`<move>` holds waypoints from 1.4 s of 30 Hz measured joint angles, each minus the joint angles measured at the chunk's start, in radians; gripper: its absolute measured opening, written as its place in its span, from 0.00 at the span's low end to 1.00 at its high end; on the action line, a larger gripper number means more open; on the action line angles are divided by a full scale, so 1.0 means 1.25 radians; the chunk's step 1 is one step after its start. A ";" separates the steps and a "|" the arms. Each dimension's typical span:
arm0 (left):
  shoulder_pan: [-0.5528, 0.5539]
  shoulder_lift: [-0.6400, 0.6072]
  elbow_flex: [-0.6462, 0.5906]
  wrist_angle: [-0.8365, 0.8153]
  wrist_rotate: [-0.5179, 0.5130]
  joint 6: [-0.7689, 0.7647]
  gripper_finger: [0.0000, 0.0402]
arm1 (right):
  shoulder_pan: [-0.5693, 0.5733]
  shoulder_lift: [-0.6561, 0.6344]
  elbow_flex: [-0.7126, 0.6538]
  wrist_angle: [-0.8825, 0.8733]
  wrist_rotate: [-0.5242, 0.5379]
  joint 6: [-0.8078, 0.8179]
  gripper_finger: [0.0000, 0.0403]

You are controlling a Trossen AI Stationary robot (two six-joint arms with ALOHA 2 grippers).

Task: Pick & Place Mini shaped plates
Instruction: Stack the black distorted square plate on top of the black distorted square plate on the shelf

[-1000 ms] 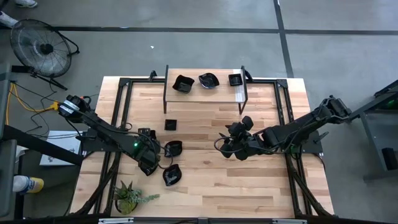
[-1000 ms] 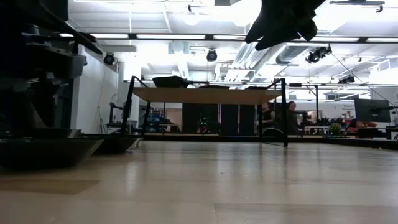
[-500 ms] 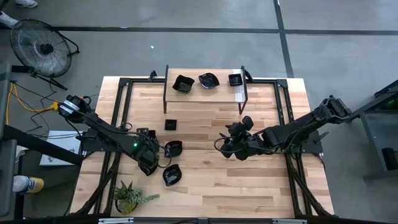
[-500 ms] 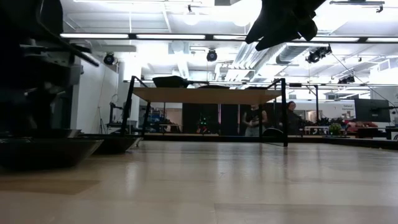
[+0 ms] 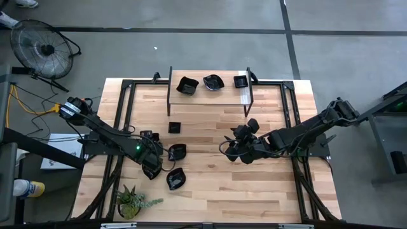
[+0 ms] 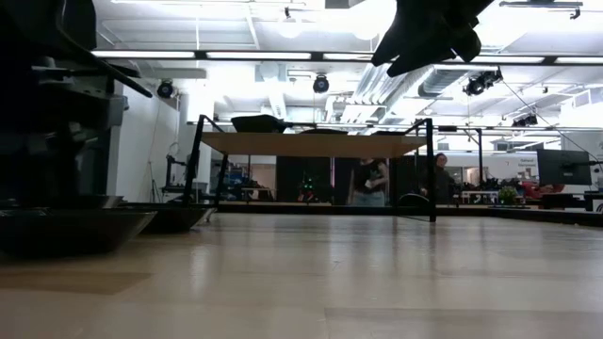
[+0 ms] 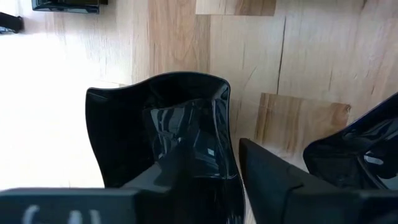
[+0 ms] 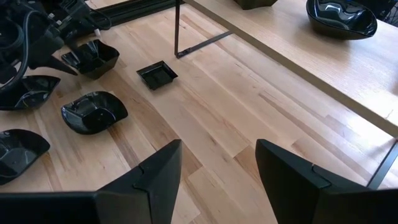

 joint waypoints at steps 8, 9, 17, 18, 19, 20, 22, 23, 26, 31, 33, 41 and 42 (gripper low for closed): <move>0.000 0.000 0.000 0.001 0.016 -0.001 0.17 | 0.000 0.000 0.000 0.000 0.000 0.000 0.50; 0.000 0.000 0.000 0.001 0.017 -0.001 0.15 | 0.000 0.000 0.000 0.000 0.000 0.000 0.50; 0.000 0.000 0.000 0.000 0.017 0.003 0.04 | 0.000 0.000 0.000 0.000 0.000 0.000 0.50; 0.000 0.000 0.000 -0.001 0.017 0.003 0.02 | 0.000 0.000 0.000 0.000 0.000 0.000 0.50; 0.000 0.000 0.001 -0.002 0.016 0.003 0.01 | 0.000 0.000 0.000 0.000 0.000 0.000 0.50; 0.000 0.000 0.001 -0.003 0.016 0.003 0.01 | 0.000 0.000 0.000 0.000 0.000 0.000 0.50; 0.000 0.000 0.001 -0.003 0.016 0.007 0.01 | 0.000 0.000 0.000 0.000 0.000 0.000 0.50; 0.000 0.000 0.001 -0.003 0.016 0.010 0.02 | 0.000 0.000 0.000 0.000 0.000 0.000 0.50; 0.000 0.000 0.004 -0.008 0.020 0.024 0.01 | 0.000 0.000 0.000 0.000 -0.001 0.000 0.50; 0.000 0.000 0.064 -0.092 0.025 0.032 0.01 | 0.000 0.000 0.000 0.000 -0.006 0.000 0.50; 0.000 0.000 0.100 -0.130 0.011 0.047 0.00 | 0.000 0.000 0.000 0.000 -0.006 0.001 0.50; 0.000 0.000 0.239 -0.223 -0.059 0.138 0.00 | 0.000 0.000 0.000 0.000 -0.006 0.001 0.50; 0.000 0.000 0.254 -0.233 -0.070 0.145 0.00 | 0.000 0.000 0.000 0.000 -0.006 0.000 0.50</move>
